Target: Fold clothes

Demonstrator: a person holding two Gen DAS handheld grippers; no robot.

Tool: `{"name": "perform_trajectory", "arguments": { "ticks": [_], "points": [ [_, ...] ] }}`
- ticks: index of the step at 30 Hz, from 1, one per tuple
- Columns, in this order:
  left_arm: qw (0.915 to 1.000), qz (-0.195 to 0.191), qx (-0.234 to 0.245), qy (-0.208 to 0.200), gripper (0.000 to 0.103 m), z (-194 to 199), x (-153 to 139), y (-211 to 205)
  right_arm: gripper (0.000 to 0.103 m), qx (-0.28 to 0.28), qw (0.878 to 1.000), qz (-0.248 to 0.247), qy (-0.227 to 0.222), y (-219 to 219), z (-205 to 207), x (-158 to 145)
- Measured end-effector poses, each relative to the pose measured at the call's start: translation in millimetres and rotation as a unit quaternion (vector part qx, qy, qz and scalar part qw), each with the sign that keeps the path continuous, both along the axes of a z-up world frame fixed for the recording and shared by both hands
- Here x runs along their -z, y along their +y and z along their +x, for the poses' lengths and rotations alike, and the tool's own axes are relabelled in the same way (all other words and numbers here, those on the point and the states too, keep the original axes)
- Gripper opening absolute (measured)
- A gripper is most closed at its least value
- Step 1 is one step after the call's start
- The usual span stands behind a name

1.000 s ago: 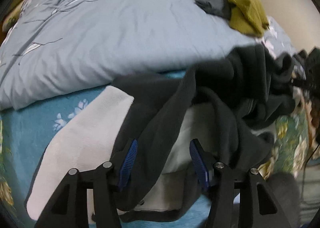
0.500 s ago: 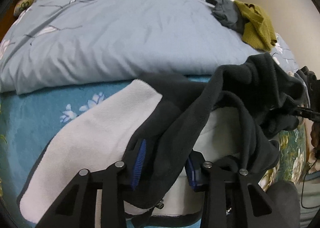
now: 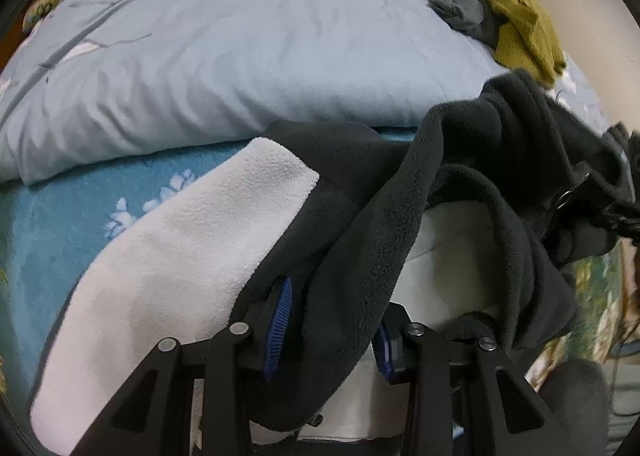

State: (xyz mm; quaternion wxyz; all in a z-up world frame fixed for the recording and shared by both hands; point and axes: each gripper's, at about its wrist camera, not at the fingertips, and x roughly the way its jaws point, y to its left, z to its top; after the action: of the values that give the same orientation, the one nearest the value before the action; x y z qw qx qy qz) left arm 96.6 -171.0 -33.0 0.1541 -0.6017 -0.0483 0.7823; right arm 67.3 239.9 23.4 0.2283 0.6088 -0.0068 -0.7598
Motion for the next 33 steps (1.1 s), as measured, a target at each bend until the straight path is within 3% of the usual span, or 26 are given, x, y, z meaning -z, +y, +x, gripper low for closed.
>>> {"name": "perform_trajectory", "arguments": {
  "ticks": [5, 11, 13, 16, 18, 19, 20, 21, 24, 28, 33],
  "points": [
    [0.9943, 0.091, -0.052, -0.020, 0.040, 3.2, -2.1, -37.7, 0.058, -0.010, 1.000, 0.010, -0.007, -10.5, 0.2, 5.1],
    [0.9912, 0.102, -0.083, -0.013, 0.038, -0.1, -4.9, -71.6, 0.058, -0.025, 1.000, 0.011, -0.009, -10.8, 14.9, 3.2],
    [0.9874, 0.123, -0.099, -0.016, 0.038, 1.3, -11.4, -72.0, 0.058, -0.028, 0.999, 0.013, -0.009, -9.2, 14.6, 4.3],
    [0.9886, 0.101, -0.111, -0.011, 0.038, 11.0, -6.9, -61.1, 0.058, -0.018, 0.999, 0.025, -0.009, -11.1, 5.9, 8.7],
    [0.9949, 0.056, -0.083, -0.012, 0.038, 9.7, -4.3, -50.1, 0.054, -0.003, 0.999, 0.034, -0.009, -11.7, 0.9, 11.3],
    [0.9972, 0.035, -0.066, -0.009, 0.037, 11.7, -6.0, -43.0, 0.040, 0.006, 0.999, 0.043, -0.009, -11.8, -1.4, 13.1],
    [0.9986, 0.016, -0.050, -0.005, 0.028, 14.0, -8.0, -36.6, 0.022, 0.016, 0.998, 0.052, -0.009, -12.0, -3.7, 14.9],
    [0.9989, 0.005, -0.047, 0.002, 0.017, 17.2, -11.6, -33.5, 0.018, 0.026, 0.998, 0.057, -0.007, -11.4, -5.3, 14.7],
    [0.9967, -0.013, -0.073, 0.034, 0.008, 16.6, -30.0, -30.8, 0.012, 0.058, 0.996, 0.061, 0.008, -7.7, -7.1, 6.0],
    [0.9910, -0.033, -0.084, 0.098, 0.007, 24.1, -78.6, -40.5, 0.010, 0.065, 0.993, 0.069, 0.067, -15.3, -7.6, -37.7],
    [0.9735, -0.040, -0.089, 0.207, 0.007, 8.7, -164.3, -11.6, 0.006, 0.079, 0.983, 0.061, 0.152, -19.1, -5.3, -116.2]
  ]
}}
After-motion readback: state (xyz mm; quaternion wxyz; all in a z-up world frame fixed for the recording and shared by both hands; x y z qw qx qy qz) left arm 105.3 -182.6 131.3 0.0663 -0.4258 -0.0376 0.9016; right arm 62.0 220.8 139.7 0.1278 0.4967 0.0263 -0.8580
